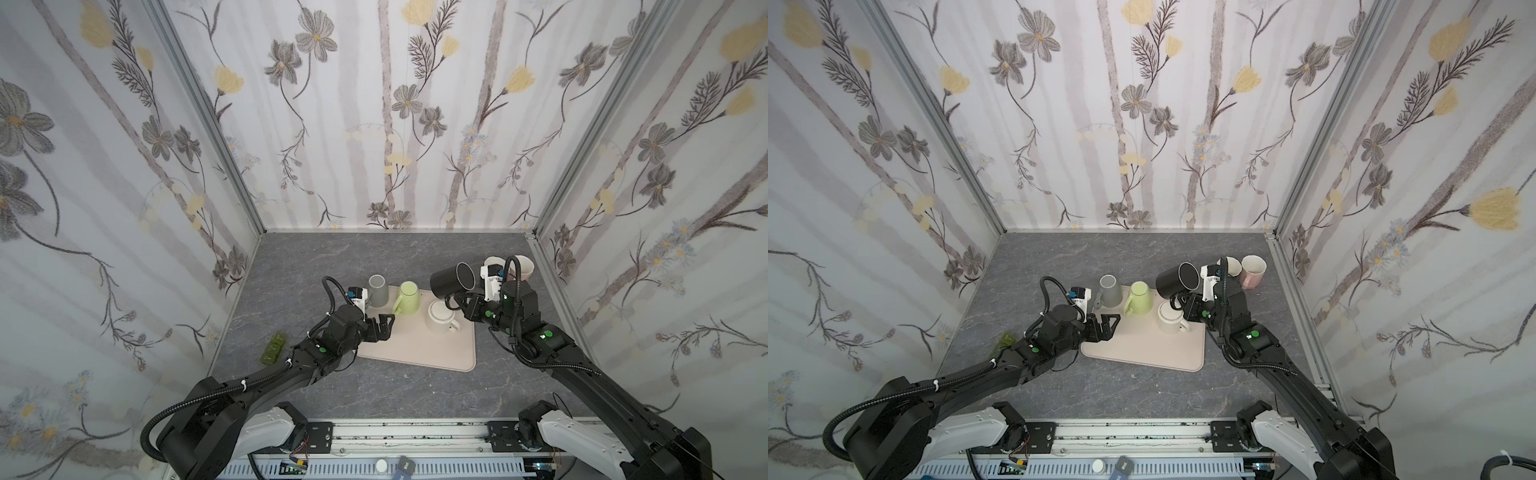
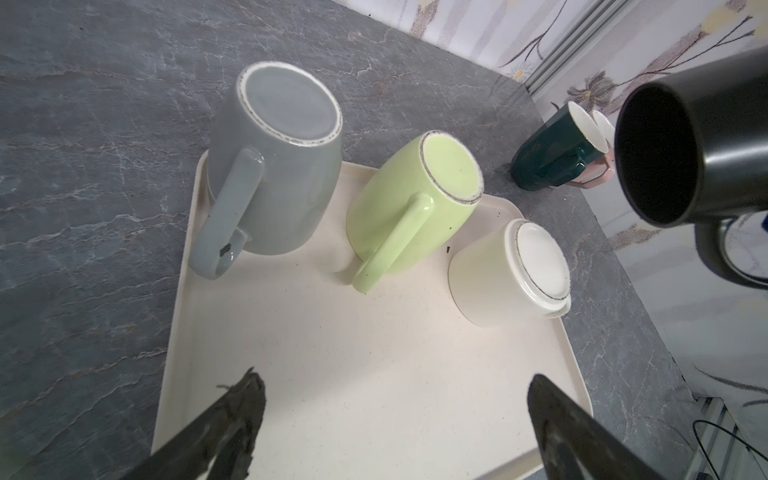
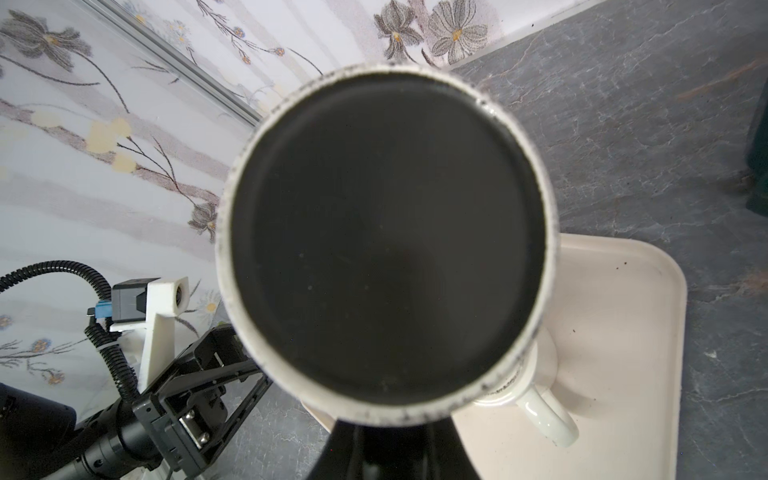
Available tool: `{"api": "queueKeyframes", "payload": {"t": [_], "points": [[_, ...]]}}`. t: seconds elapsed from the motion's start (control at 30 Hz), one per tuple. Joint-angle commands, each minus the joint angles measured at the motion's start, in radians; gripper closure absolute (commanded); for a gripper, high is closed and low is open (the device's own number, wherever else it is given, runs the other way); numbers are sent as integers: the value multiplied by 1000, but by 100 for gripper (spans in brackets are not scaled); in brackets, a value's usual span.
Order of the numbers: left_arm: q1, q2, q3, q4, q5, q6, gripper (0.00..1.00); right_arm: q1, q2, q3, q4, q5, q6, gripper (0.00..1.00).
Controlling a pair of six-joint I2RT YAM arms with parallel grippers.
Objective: Turn the mug right side up
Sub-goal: 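Carry the black mug toward the left gripper while the left gripper approaches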
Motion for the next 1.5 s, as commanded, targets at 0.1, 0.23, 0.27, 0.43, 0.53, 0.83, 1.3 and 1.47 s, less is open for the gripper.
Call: {"api": "queueKeyframes", "payload": {"t": [0.1,0.23,0.27,0.43,0.53,0.83,1.3,1.47], "points": [[-1,8,-4,90,61,0,0,0,-11,-41,239,-78,40,100],[1,9,-18,152,115,-3,0,4,-23,-81,321,-119,69,100],[1,9,-24,173,132,-3,0,7,-25,-87,338,-122,73,100],[1,15,-43,260,202,-19,0,47,-28,-101,384,-114,72,100],[-1,23,-51,319,258,-23,0,80,-25,-105,421,-101,65,100],[-8,24,-83,451,327,-53,0,160,23,-115,560,-95,78,100],[-14,-18,-123,560,362,-59,0,215,57,-144,684,-77,104,100],[-13,-10,-136,604,362,-84,0,242,76,-146,710,-69,111,100]]}}
